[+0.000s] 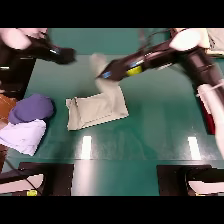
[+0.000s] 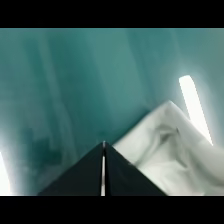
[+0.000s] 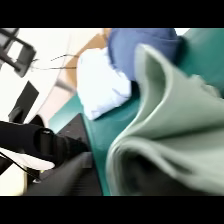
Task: Fold the shirts.
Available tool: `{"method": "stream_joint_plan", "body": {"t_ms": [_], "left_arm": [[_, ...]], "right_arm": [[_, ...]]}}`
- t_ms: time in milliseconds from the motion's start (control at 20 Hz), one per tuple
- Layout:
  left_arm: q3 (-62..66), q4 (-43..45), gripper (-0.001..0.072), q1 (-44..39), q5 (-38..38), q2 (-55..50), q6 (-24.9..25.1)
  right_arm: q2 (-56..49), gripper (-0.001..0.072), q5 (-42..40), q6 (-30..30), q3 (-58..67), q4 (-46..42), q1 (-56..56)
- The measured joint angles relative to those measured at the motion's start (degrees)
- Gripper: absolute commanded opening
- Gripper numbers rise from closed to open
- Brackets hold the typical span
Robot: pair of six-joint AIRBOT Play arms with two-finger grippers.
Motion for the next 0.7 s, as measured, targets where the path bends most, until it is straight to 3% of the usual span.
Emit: {"method": "stream_joint_plan", "body": {"t_ms": [300,700], "left_arm": [[0.02,2.51,0.0024,10.03,-3.15,10.54,0.00],[0.02,2.64,0.0024,12.24,-6.80,12.81,0.33]], "right_arm": [[-6.60,0.0591,-5.49,-3.61,0.00,-1.81,9.18],[-7.13,0.0584,2.23,3.82,-6.95,-14.99,-7.26]]}}
